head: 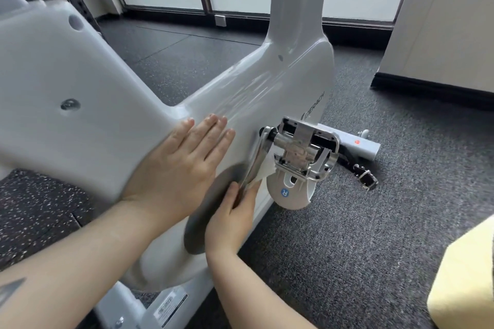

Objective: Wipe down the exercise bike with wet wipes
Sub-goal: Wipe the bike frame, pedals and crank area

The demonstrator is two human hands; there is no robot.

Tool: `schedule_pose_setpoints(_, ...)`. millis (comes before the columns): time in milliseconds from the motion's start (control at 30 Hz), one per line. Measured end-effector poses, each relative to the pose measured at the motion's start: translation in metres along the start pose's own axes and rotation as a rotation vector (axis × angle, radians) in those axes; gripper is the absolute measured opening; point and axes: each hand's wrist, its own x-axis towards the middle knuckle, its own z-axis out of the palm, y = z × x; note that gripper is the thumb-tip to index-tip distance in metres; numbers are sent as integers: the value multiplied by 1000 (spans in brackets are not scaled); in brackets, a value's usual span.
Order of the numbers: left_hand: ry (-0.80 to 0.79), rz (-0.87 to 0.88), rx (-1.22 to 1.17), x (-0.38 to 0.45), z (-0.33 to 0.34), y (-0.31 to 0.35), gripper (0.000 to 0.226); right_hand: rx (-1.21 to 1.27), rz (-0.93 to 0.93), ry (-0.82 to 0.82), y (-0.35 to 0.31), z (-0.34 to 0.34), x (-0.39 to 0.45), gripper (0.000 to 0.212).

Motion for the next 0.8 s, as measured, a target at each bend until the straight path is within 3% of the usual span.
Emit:
schedule_pose_setpoints(100,18,5,19,1,1,-1,53,-7,48,33,-8,-8,7,53)
schedule_pose_setpoints(200,24,2,5,0,1,-1,52,-83,-8,-80,-12,-35,14,49)
schedule_pose_setpoints(267,13,-18,-17,-1,0,0,53,-77,-25,-122,-14,-54,25,36)
schedule_pose_setpoints(400,-8,-52,-70,0,-4,1,53,64,138,-55,-22,-69,45,9)
schedule_pose_setpoints(500,6,-185,-216,5,-9,14,52,99,191,-168,-28,-73,45,19)
schedule_pose_setpoints(667,53,-304,-398,24,-5,41,57,52,-31,-507,-41,-114,25,15)
schedule_pose_setpoints(733,18,-282,-437,36,-5,43,58,-69,-159,-553,-45,-137,25,29)
schedule_pose_setpoints(800,-31,-243,-483,56,-4,42,58,-100,-243,-516,-56,-159,27,22)
